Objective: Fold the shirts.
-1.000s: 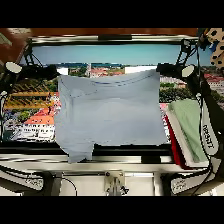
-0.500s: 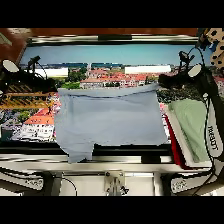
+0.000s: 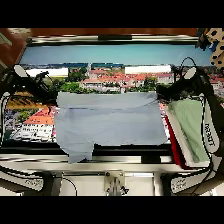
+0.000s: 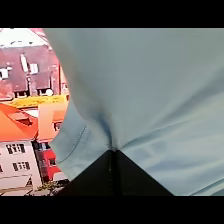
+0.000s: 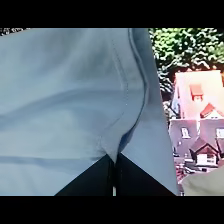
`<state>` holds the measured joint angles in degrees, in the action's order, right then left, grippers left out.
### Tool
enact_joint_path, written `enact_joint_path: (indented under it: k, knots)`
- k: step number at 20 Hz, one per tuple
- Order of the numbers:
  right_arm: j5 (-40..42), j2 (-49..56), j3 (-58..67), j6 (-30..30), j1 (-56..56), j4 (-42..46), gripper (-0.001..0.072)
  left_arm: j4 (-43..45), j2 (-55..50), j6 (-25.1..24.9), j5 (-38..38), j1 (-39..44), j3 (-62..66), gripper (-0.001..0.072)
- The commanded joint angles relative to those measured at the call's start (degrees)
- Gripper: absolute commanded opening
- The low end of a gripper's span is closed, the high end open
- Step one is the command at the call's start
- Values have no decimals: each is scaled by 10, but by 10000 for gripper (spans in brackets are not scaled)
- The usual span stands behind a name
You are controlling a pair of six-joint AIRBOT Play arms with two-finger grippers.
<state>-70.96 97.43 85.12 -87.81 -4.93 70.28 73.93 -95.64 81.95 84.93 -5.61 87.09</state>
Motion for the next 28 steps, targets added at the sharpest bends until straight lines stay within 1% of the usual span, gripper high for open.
enact_joint_path:
  k: [1,2,3,4,6,8,10,12,14,15,17,20,22,24,26,28]
  knots:
    - [-17,2,0,1,-1,1,587,13,0,12,31,-1,-6,161]
    - [-30,-4,0,10,-6,0,631,13,2,13,47,-5,-6,373]
    - [-48,-15,0,25,-11,-1,631,13,5,13,65,-10,-6,498]
    - [-68,-29,0,36,-16,-1,631,13,11,14,89,-15,-6,510]
    - [-118,-64,0,53,-23,6,631,10,31,20,127,-16,-14,510]
    - [-172,-98,-10,66,-30,14,631,-21,77,19,124,-16,-61,510]
    - [-193,-130,-52,82,-46,10,631,-69,159,12,83,-16,-179,509]
    - [-185,-174,-127,90,-64,1,631,-87,251,12,19,-16,-332,509]
    - [-171,-215,-191,96,-73,-1,631,-104,324,12,-21,-28,-464,508]
    - [-167,-233,-214,99,-75,-2,631,-128,348,4,-30,-43,-511,501]
    - [-168,-256,-234,99,-75,-3,631,-178,382,-28,-47,-78,-577,491]
    - [-170,-274,-235,99,-75,-3,631,-187,392,-43,-48,-109,-611,490]
    - [-171,-275,-235,99,-75,-3,631,-182,388,-44,-51,-109,-623,489]
    - [-166,-275,-235,98,-75,-3,631,-181,381,-44,-64,-108,-630,450]
    - [-158,-275,-235,91,-75,-3,631,-181,369,-44,-73,-108,-631,450]
    - [-156,-275,-235,83,-75,-3,631,-181,353,-59,-84,-108,-631,449]
